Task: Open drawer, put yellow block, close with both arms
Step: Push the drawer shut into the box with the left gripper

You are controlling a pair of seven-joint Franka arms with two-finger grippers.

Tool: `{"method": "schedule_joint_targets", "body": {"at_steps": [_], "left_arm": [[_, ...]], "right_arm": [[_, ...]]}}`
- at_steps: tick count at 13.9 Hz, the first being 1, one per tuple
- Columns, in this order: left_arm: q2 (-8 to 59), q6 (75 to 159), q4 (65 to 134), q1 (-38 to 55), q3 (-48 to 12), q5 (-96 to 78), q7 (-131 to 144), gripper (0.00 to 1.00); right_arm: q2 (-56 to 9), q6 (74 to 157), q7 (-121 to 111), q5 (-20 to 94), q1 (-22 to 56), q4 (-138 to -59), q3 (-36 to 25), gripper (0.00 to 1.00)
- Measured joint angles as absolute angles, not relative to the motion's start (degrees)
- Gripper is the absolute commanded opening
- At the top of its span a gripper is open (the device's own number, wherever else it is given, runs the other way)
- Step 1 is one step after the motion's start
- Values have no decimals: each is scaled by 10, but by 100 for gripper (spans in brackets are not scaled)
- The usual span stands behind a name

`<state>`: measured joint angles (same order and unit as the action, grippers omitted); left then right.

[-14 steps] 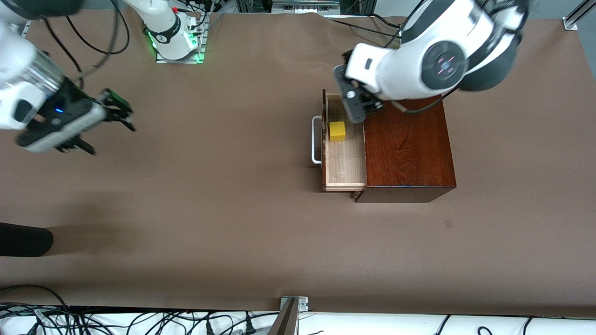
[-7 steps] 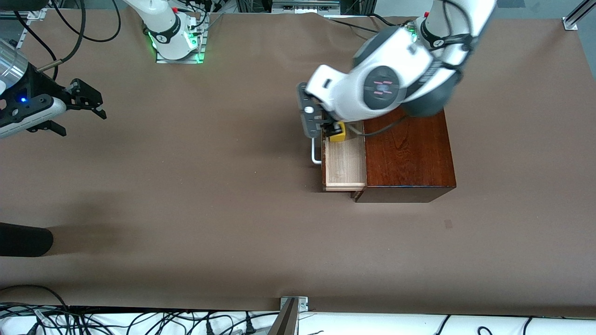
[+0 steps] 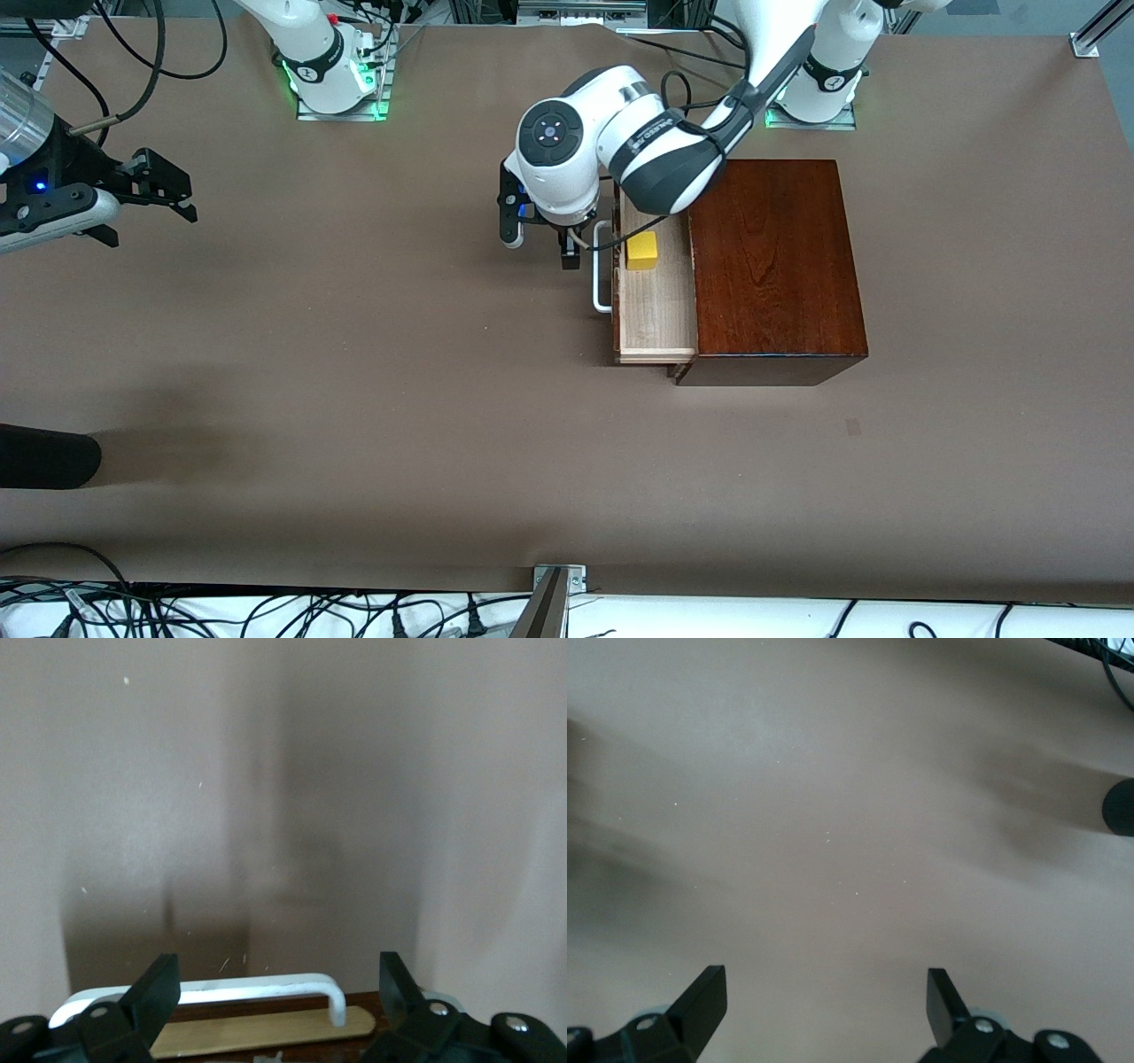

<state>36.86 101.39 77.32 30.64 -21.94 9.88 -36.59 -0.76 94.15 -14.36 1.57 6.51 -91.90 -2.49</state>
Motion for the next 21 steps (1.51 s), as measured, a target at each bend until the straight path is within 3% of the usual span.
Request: {"method": "schedule_joint_targets", "body": {"at_steps": [6,12,21], "left_arm": [[381,1095,828,298,-209,113,-374,100],[385,1100,841,283,-210,113,-404,100],[372,984,841,219,-215,113,-445,100]], "right_arm": [[-3,919,-78,16,65,-917,-23,100],[-3,917,-70,16,65,-911,-36,100],[-3,917,-70,15,65,-910,-36,100]]}}
